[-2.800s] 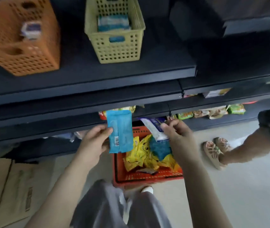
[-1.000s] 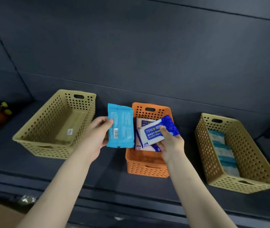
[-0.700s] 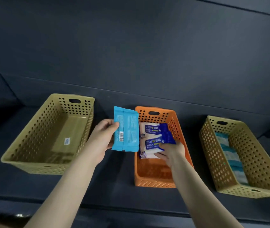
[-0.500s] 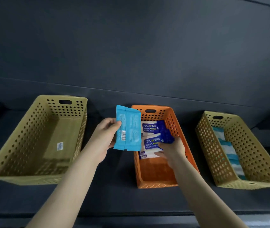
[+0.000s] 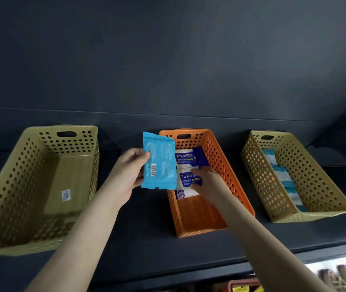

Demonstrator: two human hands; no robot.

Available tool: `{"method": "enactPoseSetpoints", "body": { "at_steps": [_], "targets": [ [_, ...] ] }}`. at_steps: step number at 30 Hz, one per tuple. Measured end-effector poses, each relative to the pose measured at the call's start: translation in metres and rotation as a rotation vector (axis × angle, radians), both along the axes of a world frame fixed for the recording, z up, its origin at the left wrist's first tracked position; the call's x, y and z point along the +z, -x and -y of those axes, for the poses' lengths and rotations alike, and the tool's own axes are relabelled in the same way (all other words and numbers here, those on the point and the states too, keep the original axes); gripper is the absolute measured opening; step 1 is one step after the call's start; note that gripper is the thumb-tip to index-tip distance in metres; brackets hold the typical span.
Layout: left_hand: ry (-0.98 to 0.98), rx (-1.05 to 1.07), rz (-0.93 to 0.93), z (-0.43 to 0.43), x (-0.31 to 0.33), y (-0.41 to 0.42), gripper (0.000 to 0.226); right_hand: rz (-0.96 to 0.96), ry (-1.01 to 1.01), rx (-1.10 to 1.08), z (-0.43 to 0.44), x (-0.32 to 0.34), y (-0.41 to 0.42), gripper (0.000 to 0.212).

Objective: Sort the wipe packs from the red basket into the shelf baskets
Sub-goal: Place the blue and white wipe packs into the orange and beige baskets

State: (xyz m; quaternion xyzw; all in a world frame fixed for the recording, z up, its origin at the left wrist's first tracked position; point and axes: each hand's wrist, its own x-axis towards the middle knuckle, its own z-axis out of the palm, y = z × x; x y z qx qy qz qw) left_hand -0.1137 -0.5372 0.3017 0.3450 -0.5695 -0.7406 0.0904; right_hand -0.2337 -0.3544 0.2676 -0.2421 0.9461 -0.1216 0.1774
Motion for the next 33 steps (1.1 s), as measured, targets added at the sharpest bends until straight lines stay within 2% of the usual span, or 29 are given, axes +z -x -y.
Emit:
{"method": "enactPoseSetpoints", "body": {
  "at_steps": [15, 19, 21, 23, 25, 27, 30, 33],
  "targets": [
    [0.006, -0.022, -0.031, 0.007, 0.011, -0.006, 0.01, 0.023, -0.037, 0.027, -0.002, 0.005, 0.003, 0.057],
    [0.033, -0.046, -0.05, 0.008, 0.017, -0.003, 0.012, 0.088, 0.264, -0.114, -0.01, 0.018, 0.001, 0.044],
    [0.081, -0.087, -0.07, 0.004, 0.022, 0.002, 0.015, 0.141, 0.485, -0.229, -0.017, 0.033, -0.001, 0.036],
    [0.147, -0.138, -0.096, -0.006, 0.028, 0.013, 0.018, 0.274, 0.747, -0.357, -0.027, 0.051, -0.004, 0.033],
    [0.214, -0.194, -0.125, -0.026, 0.035, 0.03, 0.016, 0.486, 0.969, -0.413, -0.039, 0.067, -0.004, 0.037],
    [0.274, -0.246, -0.182, -0.054, 0.041, 0.051, 0.01, 0.627, 1.096, -0.383, -0.05, 0.078, -0.002, 0.039],
    [0.408, -0.403, -0.253, -0.105, 0.049, 0.083, 0.01, 0.658, 1.211, -0.386, -0.069, 0.08, 0.009, 0.049],
    [0.414, -0.646, -0.271, -0.153, 0.051, 0.113, 0.027, 0.703, 1.442, -0.568, -0.105, 0.075, 0.029, 0.065]
  ]
}}
